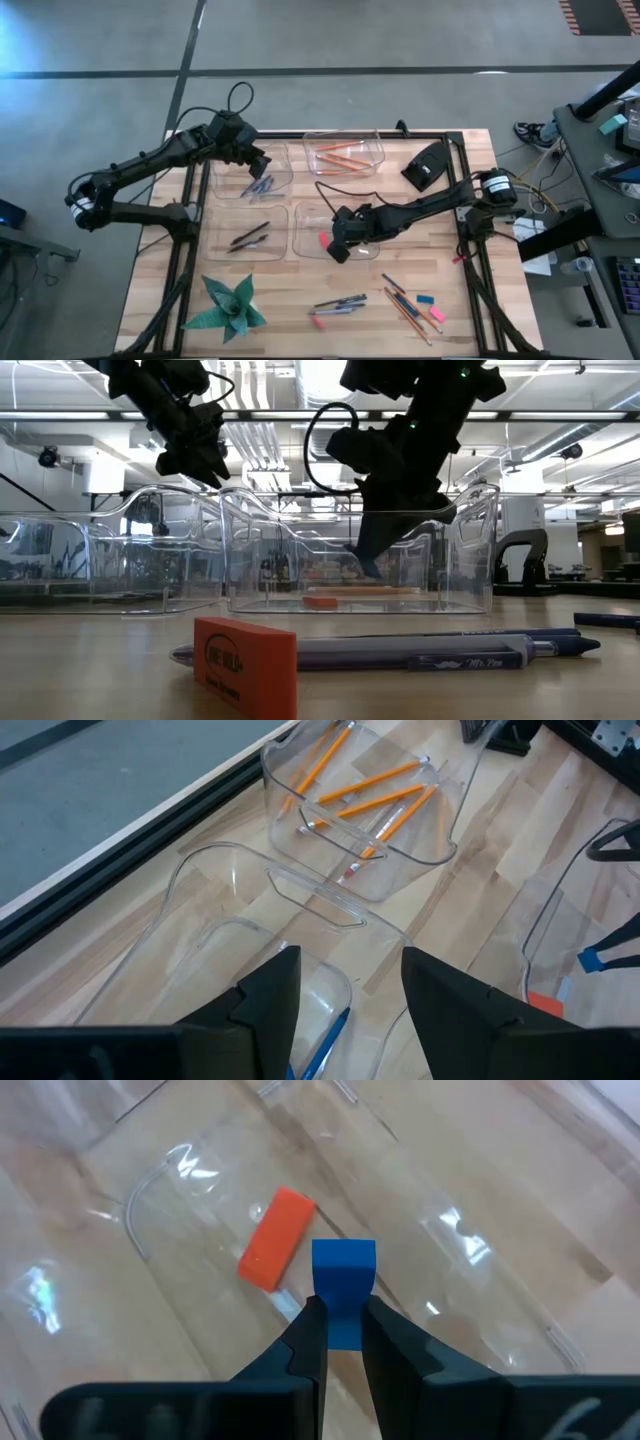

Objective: Sort crayons/erasers/pens/pencils in bins
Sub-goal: Put the blue eraser into the bottom right transparent bin

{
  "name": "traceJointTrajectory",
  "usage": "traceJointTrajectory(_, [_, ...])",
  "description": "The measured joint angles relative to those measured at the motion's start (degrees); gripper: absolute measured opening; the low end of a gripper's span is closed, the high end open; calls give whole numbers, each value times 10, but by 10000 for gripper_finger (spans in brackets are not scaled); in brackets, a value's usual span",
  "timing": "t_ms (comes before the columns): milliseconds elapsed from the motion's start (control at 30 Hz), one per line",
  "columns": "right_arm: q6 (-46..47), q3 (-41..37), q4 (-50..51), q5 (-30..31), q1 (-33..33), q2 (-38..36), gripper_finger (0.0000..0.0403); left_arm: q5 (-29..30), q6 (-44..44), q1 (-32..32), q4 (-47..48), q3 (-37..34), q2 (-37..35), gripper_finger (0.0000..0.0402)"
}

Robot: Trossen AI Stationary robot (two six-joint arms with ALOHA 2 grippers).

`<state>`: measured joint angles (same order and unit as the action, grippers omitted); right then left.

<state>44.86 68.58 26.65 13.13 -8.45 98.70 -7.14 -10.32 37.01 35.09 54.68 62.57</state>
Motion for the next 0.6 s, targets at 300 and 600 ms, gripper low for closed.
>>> traceJointTrajectory(300, [1,-4,2,-1,3,0,61,0,-13,0,0,0,0,162])
traceJointTrajectory(600, [1,-4,2,-1,6,0,129,0,-13,0,0,0,0,162])
